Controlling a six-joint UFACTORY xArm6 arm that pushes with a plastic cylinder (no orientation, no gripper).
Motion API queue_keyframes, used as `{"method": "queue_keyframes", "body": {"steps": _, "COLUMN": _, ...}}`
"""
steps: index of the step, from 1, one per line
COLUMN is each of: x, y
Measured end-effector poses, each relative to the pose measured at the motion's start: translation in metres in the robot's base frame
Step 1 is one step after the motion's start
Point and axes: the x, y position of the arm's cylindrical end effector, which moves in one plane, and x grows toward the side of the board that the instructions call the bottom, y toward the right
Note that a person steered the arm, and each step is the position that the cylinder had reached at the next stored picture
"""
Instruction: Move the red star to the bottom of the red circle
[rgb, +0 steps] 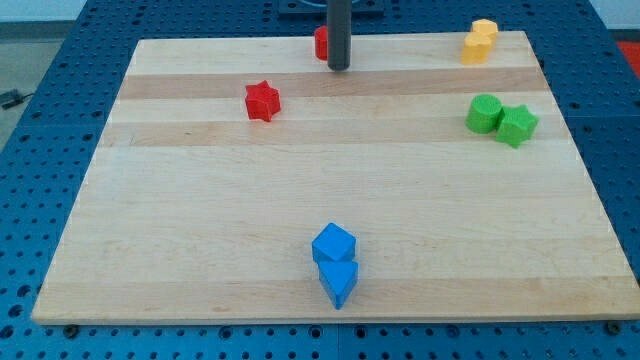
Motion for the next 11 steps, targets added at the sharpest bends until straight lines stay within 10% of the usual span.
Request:
{"method": "queue_keyframes", "body": {"steps": 3, "x": 0.106, "y": -0.137}}
{"method": "queue_keyframes", "body": {"steps": 9, "x": -0.016, "y": -0.059}}
{"method": "queue_keyframes", "body": {"steps": 11, "x": 0.028, "y": -0.072}}
